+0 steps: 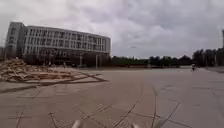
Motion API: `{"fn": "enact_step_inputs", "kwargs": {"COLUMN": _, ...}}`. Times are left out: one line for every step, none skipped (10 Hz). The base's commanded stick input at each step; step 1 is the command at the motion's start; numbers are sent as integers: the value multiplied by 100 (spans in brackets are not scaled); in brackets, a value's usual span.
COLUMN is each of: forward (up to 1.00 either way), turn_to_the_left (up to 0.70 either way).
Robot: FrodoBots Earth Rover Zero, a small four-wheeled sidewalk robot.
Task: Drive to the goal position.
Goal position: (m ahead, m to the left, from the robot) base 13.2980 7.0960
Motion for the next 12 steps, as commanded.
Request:
{"fn": "enact_step_inputs", "kwargs": {"forward": 85, "turn_to_the_left": 0}}
{"fn": "enact_step_inputs", "kwargs": {"forward": 85, "turn_to_the_left": 0}}
{"fn": "enact_step_inputs", "kwargs": {"forward": 85, "turn_to_the_left": 0}}
{"fn": "enact_step_inputs", "kwargs": {"forward": 85, "turn_to_the_left": 0}}
{"fn": "enact_step_inputs", "kwargs": {"forward": 85, "turn_to_the_left": 0}}
{"fn": "enact_step_inputs", "kwargs": {"forward": 85, "turn_to_the_left": 0}}
{"fn": "enact_step_inputs", "kwargs": {"forward": 85, "turn_to_the_left": 0}}
{"fn": "enact_step_inputs", "kwargs": {"forward": 85, "turn_to_the_left": 0}}
{"fn": "enact_step_inputs", "kwargs": {"forward": 85, "turn_to_the_left": 0}}
{"fn": "enact_step_inputs", "kwargs": {"forward": 85, "turn_to_the_left": 0}}
{"fn": "enact_step_inputs", "kwargs": {"forward": 85, "turn_to_the_left": 0}}
{"fn": "enact_step_inputs", "kwargs": {"forward": 85, "turn_to_the_left": 0}}
